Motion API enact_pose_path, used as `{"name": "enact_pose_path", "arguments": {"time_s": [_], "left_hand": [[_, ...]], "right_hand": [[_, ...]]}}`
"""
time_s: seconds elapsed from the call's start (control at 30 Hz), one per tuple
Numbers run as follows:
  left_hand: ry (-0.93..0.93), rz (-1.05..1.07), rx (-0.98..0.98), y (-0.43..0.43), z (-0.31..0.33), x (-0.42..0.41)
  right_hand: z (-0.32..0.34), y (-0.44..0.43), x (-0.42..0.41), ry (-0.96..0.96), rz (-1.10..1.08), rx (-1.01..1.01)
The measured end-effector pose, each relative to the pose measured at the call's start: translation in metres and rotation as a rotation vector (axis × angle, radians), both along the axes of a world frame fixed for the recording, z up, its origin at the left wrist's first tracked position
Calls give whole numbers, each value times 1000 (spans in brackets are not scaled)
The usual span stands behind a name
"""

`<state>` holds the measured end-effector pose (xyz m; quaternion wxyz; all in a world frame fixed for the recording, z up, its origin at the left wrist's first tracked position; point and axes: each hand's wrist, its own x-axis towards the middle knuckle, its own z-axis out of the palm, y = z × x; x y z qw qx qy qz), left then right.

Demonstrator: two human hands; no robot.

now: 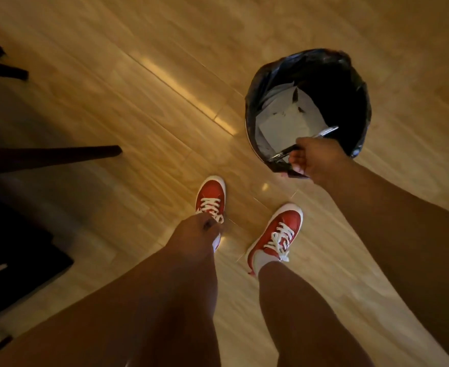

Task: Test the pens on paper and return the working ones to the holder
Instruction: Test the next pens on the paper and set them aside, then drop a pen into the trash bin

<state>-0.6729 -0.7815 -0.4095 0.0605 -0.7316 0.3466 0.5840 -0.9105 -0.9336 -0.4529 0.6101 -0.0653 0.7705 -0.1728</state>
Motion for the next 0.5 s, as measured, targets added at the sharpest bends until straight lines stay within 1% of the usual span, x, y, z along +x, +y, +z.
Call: {"name": "enact_pose_path", "arguments": {"time_s": [0.1,0.17,0.3,0.4,0.5], "left_hand": [[-39,-26,-18,-16,-21,18],[-29,-26,-30,-22,-29,28],[-29,-44,-42,-28,-35,43],[-20,-27,-47,-27,-32,48],[7,9,-45,-23,-16,48]], "right_hand": [[-26,-13,5,69,75,36],[-39,-20,4,105,143,84],[-49,-28,4,133,184,107],[-40,-28,7,144,201,43],[-12,-23,8,170,243,-74]]}}
